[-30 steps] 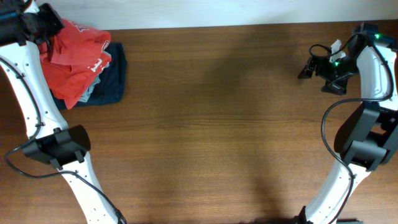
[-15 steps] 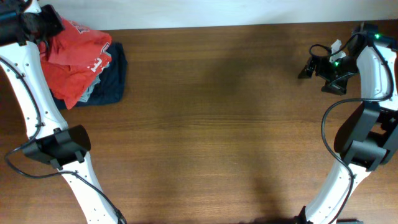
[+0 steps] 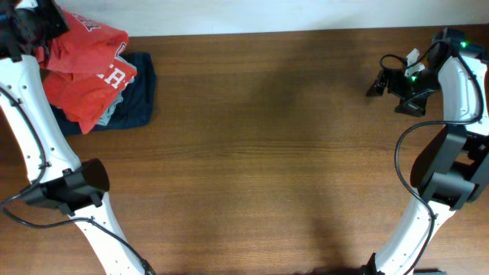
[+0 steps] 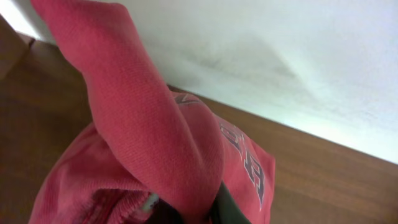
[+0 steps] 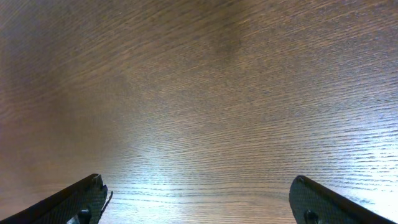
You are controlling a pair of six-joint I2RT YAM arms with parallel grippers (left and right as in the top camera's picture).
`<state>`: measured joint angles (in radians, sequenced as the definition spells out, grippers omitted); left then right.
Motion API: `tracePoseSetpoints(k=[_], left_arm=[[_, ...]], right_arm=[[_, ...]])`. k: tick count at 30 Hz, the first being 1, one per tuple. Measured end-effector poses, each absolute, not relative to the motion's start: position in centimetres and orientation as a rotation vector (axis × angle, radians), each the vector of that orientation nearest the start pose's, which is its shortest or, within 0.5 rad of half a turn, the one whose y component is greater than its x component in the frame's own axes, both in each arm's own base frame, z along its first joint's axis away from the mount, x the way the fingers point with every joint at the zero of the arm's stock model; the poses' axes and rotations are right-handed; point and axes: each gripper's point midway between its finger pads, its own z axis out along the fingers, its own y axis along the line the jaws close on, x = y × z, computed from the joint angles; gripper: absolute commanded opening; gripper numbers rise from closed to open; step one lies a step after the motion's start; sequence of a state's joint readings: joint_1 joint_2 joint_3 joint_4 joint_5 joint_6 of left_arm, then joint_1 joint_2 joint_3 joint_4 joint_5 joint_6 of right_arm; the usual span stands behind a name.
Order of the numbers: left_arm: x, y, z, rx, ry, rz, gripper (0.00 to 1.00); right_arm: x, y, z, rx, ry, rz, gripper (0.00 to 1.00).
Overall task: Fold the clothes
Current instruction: 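Lower the shirt onto the navy pile with the left gripper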
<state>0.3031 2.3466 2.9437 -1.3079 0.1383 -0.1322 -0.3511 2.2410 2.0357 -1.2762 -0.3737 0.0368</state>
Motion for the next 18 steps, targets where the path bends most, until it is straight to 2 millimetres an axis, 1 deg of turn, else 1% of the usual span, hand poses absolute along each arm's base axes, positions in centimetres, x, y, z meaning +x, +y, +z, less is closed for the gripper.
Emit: tracePoseSetpoints(k=[2, 6, 11, 18], left_arm=[[53.9, 14.7, 31.9, -0.44, 2.267, -0.07, 0.0], [53.7, 15.3, 30.5, -0.465, 2.303, -0.064, 0.0], [54.0, 15.8, 28.3, -0.49, 2.349, -0.058, 0.0], [53.8, 16.8, 25.6, -0.535, 2.407, -0.002, 0.0]], right_arm=[[45.1, -9.8, 9.6, 0.544, 2.899, 0.53, 0.99], [45.1, -9.8, 9.6, 0.544, 2.899, 0.53, 0.99], [45.1, -9.8, 9.6, 0.544, 2.899, 0.53, 0.99], [45.1, -9.8, 9.6, 0.544, 2.899, 0.53, 0.99]])
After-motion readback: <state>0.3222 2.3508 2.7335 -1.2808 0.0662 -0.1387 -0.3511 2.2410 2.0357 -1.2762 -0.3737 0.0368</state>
